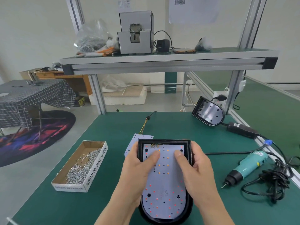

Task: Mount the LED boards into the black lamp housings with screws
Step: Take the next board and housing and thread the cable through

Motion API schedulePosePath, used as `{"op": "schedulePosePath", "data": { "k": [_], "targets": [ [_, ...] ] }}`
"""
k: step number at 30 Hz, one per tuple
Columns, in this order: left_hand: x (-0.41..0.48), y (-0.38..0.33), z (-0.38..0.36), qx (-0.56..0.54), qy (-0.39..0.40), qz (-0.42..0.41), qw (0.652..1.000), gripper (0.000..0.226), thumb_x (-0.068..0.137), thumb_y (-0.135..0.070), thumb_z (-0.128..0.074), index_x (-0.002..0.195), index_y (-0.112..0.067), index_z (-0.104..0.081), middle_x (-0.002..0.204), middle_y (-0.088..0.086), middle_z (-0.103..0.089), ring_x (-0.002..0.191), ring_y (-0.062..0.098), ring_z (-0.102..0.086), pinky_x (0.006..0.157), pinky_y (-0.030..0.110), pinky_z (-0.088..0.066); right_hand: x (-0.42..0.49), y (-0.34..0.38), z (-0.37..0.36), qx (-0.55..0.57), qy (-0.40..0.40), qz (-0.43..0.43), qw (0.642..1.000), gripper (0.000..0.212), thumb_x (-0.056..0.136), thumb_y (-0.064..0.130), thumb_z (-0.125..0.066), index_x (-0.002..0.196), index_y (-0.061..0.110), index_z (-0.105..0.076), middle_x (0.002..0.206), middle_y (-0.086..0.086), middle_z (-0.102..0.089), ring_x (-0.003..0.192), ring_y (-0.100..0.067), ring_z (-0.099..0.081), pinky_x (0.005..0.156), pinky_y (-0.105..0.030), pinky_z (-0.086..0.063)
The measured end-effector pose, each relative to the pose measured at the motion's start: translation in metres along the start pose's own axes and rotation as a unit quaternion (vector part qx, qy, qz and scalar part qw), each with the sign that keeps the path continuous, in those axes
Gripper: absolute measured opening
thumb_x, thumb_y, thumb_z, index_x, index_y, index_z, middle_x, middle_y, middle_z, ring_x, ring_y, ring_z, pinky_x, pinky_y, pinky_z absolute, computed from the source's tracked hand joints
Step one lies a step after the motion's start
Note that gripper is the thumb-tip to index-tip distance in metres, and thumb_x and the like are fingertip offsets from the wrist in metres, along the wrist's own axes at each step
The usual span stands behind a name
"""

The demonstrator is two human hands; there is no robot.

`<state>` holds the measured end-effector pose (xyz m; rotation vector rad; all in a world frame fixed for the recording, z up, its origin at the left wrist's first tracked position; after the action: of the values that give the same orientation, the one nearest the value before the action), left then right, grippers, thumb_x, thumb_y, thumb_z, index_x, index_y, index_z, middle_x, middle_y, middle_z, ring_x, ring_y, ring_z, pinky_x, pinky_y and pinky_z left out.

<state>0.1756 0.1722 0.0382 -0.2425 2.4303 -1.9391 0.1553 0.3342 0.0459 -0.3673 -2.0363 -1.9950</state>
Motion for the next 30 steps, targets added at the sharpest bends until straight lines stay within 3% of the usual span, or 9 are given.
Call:
{"op": "schedulePosePath", "data": {
  "k": [7,11,13,15,17,21,25,27,30],
  "targets": [
    [0.004,-0.004,0.004,0.015,-0.019,-0.012,1.000,0.021,0.091,-0.008,-0.072,0.101,-0.027,-0.071,0.102,0.012,-0.077,0.092,0.034,-0.075,0.076,0.047,-0.062,-0.004,-0.008,-0.008,0.075,0.002,-0.058,0.995,0.022,0.100,0.013,-0.059,0.098,0.033,-0.069,0.099,0.006,-0.075,0.092,-0.012,-0.070,0.080,-0.027,-0.053],
    [0.004,-0.004,0.003,-0.001,-0.007,-0.018,1.000,0.022,0.081,-0.020,-0.075,0.102,-0.026,-0.071,0.103,0.013,-0.077,0.091,0.035,-0.075,0.072,0.044,-0.061,-0.007,-0.011,-0.006,0.082,-0.045,-0.068,0.993,0.020,0.098,0.009,-0.060,0.094,0.027,-0.069,0.092,0.002,-0.075,0.086,-0.012,-0.068,0.079,-0.031,-0.053],
    [0.006,-0.003,0.005,-0.009,-0.005,-0.013,1.000,0.021,0.082,-0.014,-0.079,0.100,-0.025,-0.072,0.102,0.014,-0.077,0.089,0.036,-0.075,0.068,0.041,-0.061,-0.008,-0.010,-0.006,0.070,-0.047,-0.062,0.995,0.017,0.099,0.009,-0.060,0.093,0.023,-0.068,0.089,0.002,-0.074,0.083,-0.013,-0.067,0.079,-0.033,-0.054],
    [0.007,-0.001,0.008,-0.021,0.002,-0.003,1.000,0.022,0.082,-0.010,-0.080,0.100,-0.022,-0.072,0.102,0.016,-0.076,0.088,0.037,-0.075,0.066,0.042,-0.061,-0.008,-0.007,-0.006,0.022,-0.040,-0.041,0.998,0.017,0.100,0.014,-0.060,0.091,0.027,-0.065,0.084,0.008,-0.072,0.076,-0.008,-0.064,0.073,-0.024,-0.052],
    [0.008,-0.001,0.010,-0.030,0.003,-0.003,1.000,0.029,0.076,-0.010,-0.084,0.100,-0.020,-0.072,0.102,0.018,-0.076,0.088,0.039,-0.075,0.068,0.045,-0.061,-0.007,-0.001,-0.008,-0.053,-0.019,-0.007,0.998,0.015,0.100,0.021,-0.059,0.088,0.030,-0.059,0.079,0.016,-0.069,0.068,-0.002,-0.060,0.062,-0.011,-0.044],
    [0.013,-0.012,0.014,-0.001,0.035,-0.050,0.998,0.024,0.070,-0.020,-0.083,0.091,-0.021,-0.071,0.090,0.008,-0.075,0.078,0.023,-0.073,0.066,0.032,-0.058,-0.006,0.004,-0.007,-0.065,0.030,0.032,0.997,0.010,0.098,0.030,-0.061,0.104,0.039,-0.057,0.076,0.018,-0.063,0.064,-0.001,-0.052,0.061,-0.011,-0.040],
    [0.024,-0.022,0.025,0.030,0.123,-0.070,0.990,0.030,0.069,-0.027,-0.087,0.092,-0.019,-0.069,0.090,0.001,-0.065,0.085,0.014,-0.059,0.075,0.021,-0.049,-0.007,0.000,-0.006,0.122,0.188,-0.026,0.974,0.046,0.091,0.054,-0.060,0.131,0.031,-0.060,0.121,0.000,-0.062,0.095,-0.015,-0.057,0.083,-0.027,-0.048],
    [0.026,-0.020,0.030,0.020,0.171,-0.056,0.983,0.037,0.068,-0.030,-0.090,0.093,-0.014,-0.067,0.090,0.008,-0.060,0.087,0.021,-0.054,0.076,0.027,-0.044,-0.003,-0.008,0.002,0.158,0.192,-0.066,0.966,0.042,0.093,0.032,-0.053,0.135,0.035,-0.060,0.131,0.005,-0.061,0.085,-0.012,-0.058,0.077,-0.022,-0.050],
    [0.027,-0.013,0.027,-0.002,0.233,-0.022,0.972,0.039,0.068,-0.024,-0.088,0.095,-0.008,-0.066,0.099,0.025,-0.061,0.096,0.034,-0.055,0.084,0.042,-0.043,-0.007,-0.021,-0.007,0.006,0.240,-0.085,0.967,0.074,0.086,-0.004,-0.046,0.136,0.049,-0.055,0.104,0.001,-0.066,0.067,-0.008,-0.054,0.067,-0.017,-0.046]
  ]
}}
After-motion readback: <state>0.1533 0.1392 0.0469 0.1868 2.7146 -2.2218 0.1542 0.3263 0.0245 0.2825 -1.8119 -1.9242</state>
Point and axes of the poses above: each hand's wrist, its own x-axis towards the middle knuckle, its own z-axis out of the back of the hand, y = z × x, the point moved 7 cm from there along x, towards the middle knuckle
